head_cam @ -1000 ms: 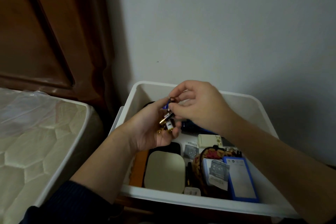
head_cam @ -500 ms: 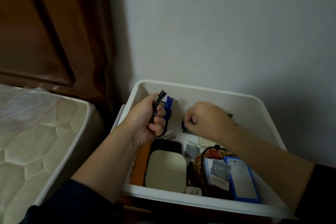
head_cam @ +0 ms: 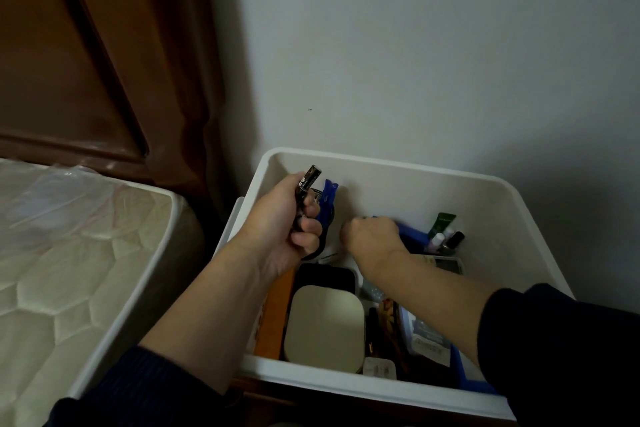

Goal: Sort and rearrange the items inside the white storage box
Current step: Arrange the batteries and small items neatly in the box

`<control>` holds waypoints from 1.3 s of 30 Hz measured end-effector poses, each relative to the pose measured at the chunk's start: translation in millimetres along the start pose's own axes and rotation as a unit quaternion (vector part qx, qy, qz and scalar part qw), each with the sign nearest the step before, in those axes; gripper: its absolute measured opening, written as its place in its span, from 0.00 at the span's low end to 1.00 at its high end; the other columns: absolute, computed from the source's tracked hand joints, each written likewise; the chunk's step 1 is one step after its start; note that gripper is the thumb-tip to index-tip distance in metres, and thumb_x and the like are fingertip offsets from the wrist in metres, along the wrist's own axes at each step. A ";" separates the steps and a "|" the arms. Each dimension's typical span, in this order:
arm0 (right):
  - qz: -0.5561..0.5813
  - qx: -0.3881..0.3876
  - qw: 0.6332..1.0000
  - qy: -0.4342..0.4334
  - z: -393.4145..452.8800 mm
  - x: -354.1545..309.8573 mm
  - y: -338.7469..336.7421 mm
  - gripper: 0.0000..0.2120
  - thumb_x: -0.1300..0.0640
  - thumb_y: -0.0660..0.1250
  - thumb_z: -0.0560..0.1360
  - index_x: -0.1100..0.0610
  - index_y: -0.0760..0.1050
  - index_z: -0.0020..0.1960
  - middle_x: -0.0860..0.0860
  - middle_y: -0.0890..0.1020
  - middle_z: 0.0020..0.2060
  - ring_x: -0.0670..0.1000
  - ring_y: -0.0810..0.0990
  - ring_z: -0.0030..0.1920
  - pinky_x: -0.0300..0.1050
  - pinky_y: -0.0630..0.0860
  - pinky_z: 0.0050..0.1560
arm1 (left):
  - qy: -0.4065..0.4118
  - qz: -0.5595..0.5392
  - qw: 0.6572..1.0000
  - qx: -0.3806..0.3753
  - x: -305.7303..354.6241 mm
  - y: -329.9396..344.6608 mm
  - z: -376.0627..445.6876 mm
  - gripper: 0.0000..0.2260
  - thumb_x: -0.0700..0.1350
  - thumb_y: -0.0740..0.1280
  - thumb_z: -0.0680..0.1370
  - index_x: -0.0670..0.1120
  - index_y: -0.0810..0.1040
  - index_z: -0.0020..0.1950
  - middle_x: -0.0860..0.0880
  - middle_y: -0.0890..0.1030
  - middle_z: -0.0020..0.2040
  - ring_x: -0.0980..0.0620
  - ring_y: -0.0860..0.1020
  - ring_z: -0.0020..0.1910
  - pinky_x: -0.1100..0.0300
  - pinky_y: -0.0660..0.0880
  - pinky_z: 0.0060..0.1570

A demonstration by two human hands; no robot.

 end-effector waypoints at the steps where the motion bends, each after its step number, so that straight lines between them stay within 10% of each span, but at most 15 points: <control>1: 0.001 -0.002 1.000 0.004 0.4 0.4 -0.8 0.15 0.69 0.63 0.80 0.59 0.78 0.65 0.56 0.80 0.62 0.59 0.82 0.61 0.52 0.76 0.45 | 0.000 0.001 1.000 0.000 0.1 0.1 0.4 0.20 0.53 0.61 0.84 0.49 0.69 0.33 0.53 0.68 0.29 0.58 0.62 0.22 0.68 0.55 0.15; 31: -0.032 -0.009 0.999 -0.008 -13.4 -3.1 -7.3 0.12 0.69 0.64 0.80 0.60 0.79 0.61 0.56 0.81 0.56 0.58 0.83 0.56 0.52 0.74 0.39 | 0.012 0.041 0.999 0.003 -2.1 0.3 1.4 0.21 0.55 0.63 0.84 0.49 0.70 0.32 0.53 0.69 0.29 0.57 0.63 0.21 0.68 0.55 0.16; 39: 0.061 0.027 0.997 0.044 -71.9 47.8 -65.2 0.16 0.67 0.73 0.74 0.58 0.78 0.60 0.55 0.77 0.58 0.58 0.82 0.56 0.50 0.73 0.43 | 0.181 0.039 0.980 0.067 33.5 -4.5 -34.4 0.17 0.56 0.62 0.85 0.47 0.73 0.41 0.51 0.70 0.30 0.54 0.64 0.23 0.65 0.55 0.22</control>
Point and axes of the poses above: each hand's wrist, its own z-axis towards the middle knuckle, its own y-axis out of the palm, x = y × z, the point moved 10 cm from there along z, towards the middle knuckle
